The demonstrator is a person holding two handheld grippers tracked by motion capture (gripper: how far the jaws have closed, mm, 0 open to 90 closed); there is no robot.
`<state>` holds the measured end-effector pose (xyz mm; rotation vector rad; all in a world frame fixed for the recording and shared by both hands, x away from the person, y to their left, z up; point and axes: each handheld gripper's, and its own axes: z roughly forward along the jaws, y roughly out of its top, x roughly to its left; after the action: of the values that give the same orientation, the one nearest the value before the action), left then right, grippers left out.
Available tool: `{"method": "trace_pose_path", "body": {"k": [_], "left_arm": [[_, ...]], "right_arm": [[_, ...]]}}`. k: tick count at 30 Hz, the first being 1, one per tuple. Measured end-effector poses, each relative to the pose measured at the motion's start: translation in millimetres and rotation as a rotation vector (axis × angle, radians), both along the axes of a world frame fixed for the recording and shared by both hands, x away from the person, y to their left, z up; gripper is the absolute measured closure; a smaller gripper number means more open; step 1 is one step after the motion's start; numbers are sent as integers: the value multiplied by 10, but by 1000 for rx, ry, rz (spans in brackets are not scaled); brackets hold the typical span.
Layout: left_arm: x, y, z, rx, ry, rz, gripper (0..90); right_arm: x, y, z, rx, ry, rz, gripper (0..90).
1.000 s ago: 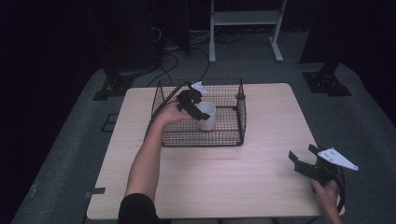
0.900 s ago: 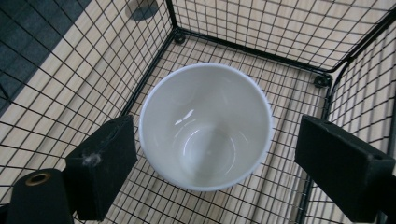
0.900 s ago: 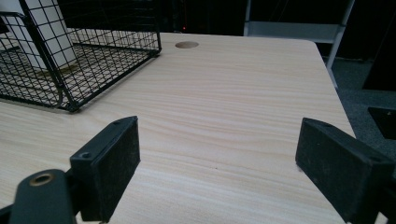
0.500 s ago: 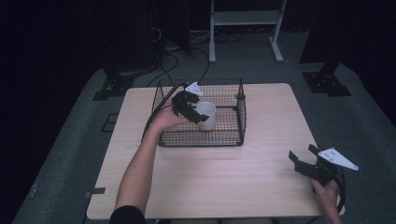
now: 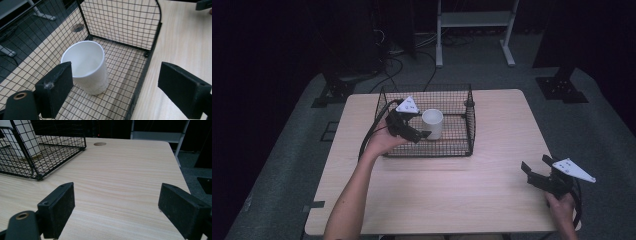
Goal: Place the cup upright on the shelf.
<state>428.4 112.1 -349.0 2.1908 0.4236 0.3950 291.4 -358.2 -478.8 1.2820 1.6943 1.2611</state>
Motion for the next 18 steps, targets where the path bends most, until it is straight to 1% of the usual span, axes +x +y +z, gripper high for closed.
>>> {"method": "trace_pose_path", "body": {"k": [1, 6, 8, 9, 11, 14, 16, 17, 18], "left_arm": [[-31, 13, -1, 4, -10, 4, 119], [-180, 92, -16, -26, -30, 13, 120], [-245, 126, -26, -33, -45, 22, 120], [-272, 139, -33, -37, -42, 25, 120], [-338, 177, -45, -47, -57, 32, 119], [-445, 236, -85, -68, -66, 42, 119], [-512, 275, -124, -77, -62, 46, 116], [-549, 294, -142, -74, -71, 51, 110], [-586, 315, -159, -80, -76, 55, 110]], "right_arm": [[1, 0, 0, 1, 1, 0, 130], [-2, 2, 1, 6, 3, -2, 130], [-1, 1, 0, 5, 2, -2, 130], [-2, 1, 0, 6, 1, -3, 130], [-1, -1, 0, 4, 2, -2, 130], [-2, 0, 0, 4, 1, -1, 130], [-2, -1, 0, 3, 1, -2, 130], [-2, 0, 0, 4, 1, -2, 130], [-2, 0, 0, 3, 1, -2, 130]]}}
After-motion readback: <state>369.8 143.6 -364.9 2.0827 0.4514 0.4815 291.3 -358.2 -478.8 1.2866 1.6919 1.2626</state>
